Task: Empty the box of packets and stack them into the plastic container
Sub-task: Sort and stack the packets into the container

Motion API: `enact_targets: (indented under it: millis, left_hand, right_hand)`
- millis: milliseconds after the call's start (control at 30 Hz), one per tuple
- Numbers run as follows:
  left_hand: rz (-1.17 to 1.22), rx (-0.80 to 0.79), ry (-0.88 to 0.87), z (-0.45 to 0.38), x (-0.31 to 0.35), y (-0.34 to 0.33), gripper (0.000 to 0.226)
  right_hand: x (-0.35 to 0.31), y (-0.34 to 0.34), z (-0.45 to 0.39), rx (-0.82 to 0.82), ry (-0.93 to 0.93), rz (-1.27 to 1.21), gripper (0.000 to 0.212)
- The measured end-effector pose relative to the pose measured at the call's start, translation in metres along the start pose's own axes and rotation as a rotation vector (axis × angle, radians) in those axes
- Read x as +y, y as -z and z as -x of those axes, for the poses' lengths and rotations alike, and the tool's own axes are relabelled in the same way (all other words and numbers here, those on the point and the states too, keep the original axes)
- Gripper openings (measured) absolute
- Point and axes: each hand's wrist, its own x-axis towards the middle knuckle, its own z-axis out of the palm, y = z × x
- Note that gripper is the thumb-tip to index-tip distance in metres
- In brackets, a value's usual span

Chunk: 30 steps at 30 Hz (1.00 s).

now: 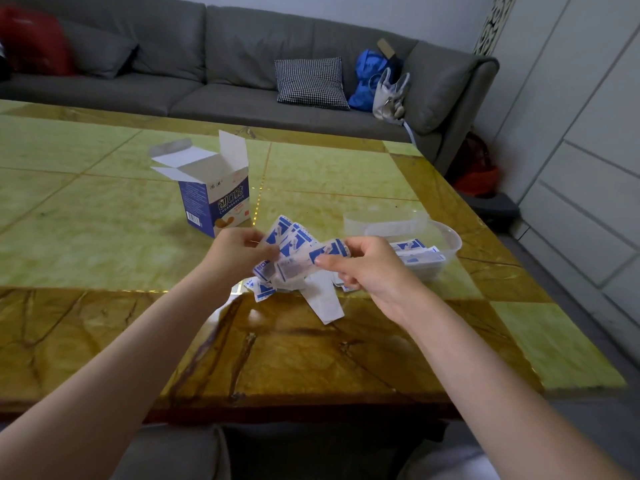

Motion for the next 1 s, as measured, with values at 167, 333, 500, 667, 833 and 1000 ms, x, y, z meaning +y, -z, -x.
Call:
enact_targets:
  millis: [167, 333, 500, 667, 833, 1000]
  left_hand:
    - [0.109, -0.083, -0.039, 0.007, 0.005, -0.009, 0.006]
    - [0.230, -0.183, -0.030, 0.014, 0.009, -0.021, 0.015]
    - [0.296, -0.197, 0.013, 0.016, 0.010, -0.020, 0.009]
    - [0.273, -0.143, 0.029, 0.015, 0.008, -0.016, 0.006]
    - [0.218, -0.222, 0.008, 0.018, 0.009, -0.021, 0.005]
    - [0.157, -0.386, -0.004, 0.022, 0.011, -0.024, 0.018]
  right_hand:
    - [0.007, -0.007, 0.002, -0.098, -0.116, -0.075, 0.011]
    - [0.008, -0.012, -0.004, 0.138, -0.053, -0.220, 0.015]
    - [0.007, -0.012, -0.003, 0.242, 0.000, -0.168, 0.005]
    - [0.007, -0.012, -0.004, 0.280, 0.025, -0.100, 0.006]
    - [0.006, -0.016, -0.003, 0.192, -0.010, -0.214, 0.016]
    - [0.004, -0.019, -0.004, 0.158, 0.060, -0.279, 0.012]
